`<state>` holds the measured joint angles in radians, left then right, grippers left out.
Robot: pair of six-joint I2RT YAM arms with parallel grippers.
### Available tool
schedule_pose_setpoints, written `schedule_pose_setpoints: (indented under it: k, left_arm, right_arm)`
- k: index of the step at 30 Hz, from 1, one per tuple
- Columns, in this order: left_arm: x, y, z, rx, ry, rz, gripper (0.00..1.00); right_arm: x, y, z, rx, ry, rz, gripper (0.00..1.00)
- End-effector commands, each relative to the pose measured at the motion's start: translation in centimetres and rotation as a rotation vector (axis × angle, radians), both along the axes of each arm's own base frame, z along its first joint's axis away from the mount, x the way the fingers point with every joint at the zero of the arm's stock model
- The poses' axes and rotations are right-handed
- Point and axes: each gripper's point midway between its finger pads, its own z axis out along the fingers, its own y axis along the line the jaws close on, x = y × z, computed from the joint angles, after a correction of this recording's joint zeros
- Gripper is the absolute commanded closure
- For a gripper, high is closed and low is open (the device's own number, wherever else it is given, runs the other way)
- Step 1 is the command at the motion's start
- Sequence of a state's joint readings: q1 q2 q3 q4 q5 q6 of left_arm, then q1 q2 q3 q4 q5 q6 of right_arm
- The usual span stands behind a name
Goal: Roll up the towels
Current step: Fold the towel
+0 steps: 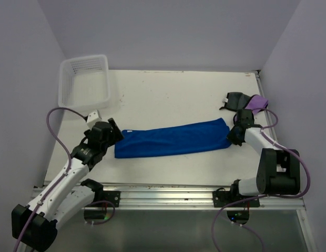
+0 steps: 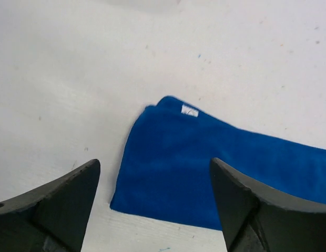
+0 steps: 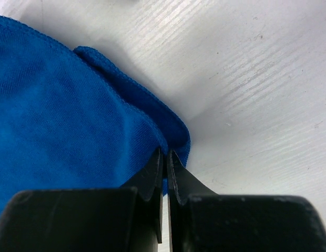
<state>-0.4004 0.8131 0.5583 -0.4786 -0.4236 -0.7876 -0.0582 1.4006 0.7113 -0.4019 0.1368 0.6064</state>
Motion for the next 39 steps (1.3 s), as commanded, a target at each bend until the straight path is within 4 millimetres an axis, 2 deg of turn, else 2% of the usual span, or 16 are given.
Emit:
schedule_pose_setpoints:
  k: [1, 3, 6, 7, 8, 10, 11, 13, 16, 20, 21, 22, 24, 28, 34, 39]
  left_arm:
    - [2.3, -0.1, 6.1, 0.064, -0.142, -0.052, 0.09]
    - [3.0, -0.2, 8.2, 0.087, -0.175, -0.076, 0.05]
    - [3.7, -0.7, 10.4, 0.098, -0.229, -0.115, 0.05]
    - [3.9, -1.0, 10.8, 0.097, -0.237, -0.13, 0.04]
    - [4.0, -1.1, 11.2, 0.097, -0.247, -0.136, 0.04]
    - [4.2, -1.2, 11.9, 0.105, -0.261, -0.151, 0.04]
    - [4.1, -1.2, 12.2, 0.105, -0.269, -0.152, 0.04]
    - [4.2, -1.4, 12.5, 0.102, -0.281, -0.164, 0.03]
    - [4.4, -1.8, 12.8, 0.092, -0.298, -0.181, 0.02]
    - [4.9, -2.3, 13.5, 0.1, -0.309, -0.212, 0.01]
    - [5.1, -2.3, 14.1, 0.109, -0.316, -0.218, 0.01]
    - [5.1, -2.4, 14.3, 0.115, -0.318, -0.228, 0.01]
    - [5.4, -2.4, 14.7, 0.139, -0.323, -0.24, 0.01]
    - [5.7, -2.4, 14.7, 0.167, -0.324, -0.254, 0.0]
    - [5.8, -2.2, 13.9, 0.199, -0.31, -0.264, 0.0]
    - [6.0, -2.3, 13.6, 0.204, -0.304, -0.269, 0.0]
  right_arm:
    - [0.8, 0.1, 1.1, 0.0, -0.054, 0.025, 1.0]
    - [0.8, 0.0, 1.0, -0.001, -0.054, 0.028, 1.0]
    - [0.8, 0.2, 1.2, 0.002, -0.052, 0.036, 0.99]
    - [0.6, 0.2, 1.3, 0.004, -0.04, 0.035, 0.93]
    - [0.6, 0.1, 1.8, -0.001, -0.047, 0.036, 0.78]
    - [0.2, -0.3, 2.9, -0.023, -0.043, 0.03, 0.6]
    - [0.2, -0.5, 4.0, -0.039, -0.07, 0.029, 0.46]
    - [-0.1, -1.2, 5.3, -0.072, -0.082, 0.012, 0.39]
    - [-0.3, -1.6, 7.4, -0.099, -0.111, -0.002, 0.37]
    - [1.0, -1.7, 8.2, -0.098, -0.137, -0.002, 0.38]
    - [1.3, -1.7, 7.4, -0.095, -0.108, 0.001, 0.39]
    - [2.1, -1.7, 7.9, -0.091, -0.116, 0.003, 0.39]
    - [3.0, -1.2, 7.4, -0.068, -0.108, 0.025, 0.39]
    - [4.9, -0.8, 6.3, -0.048, -0.098, 0.052, 0.44]
    - [5.9, -0.4, 3.5, -0.029, -0.046, 0.101, 0.44]
    - [5.3, -0.8, 1.5, -0.052, 0.01, 0.109, 0.43]
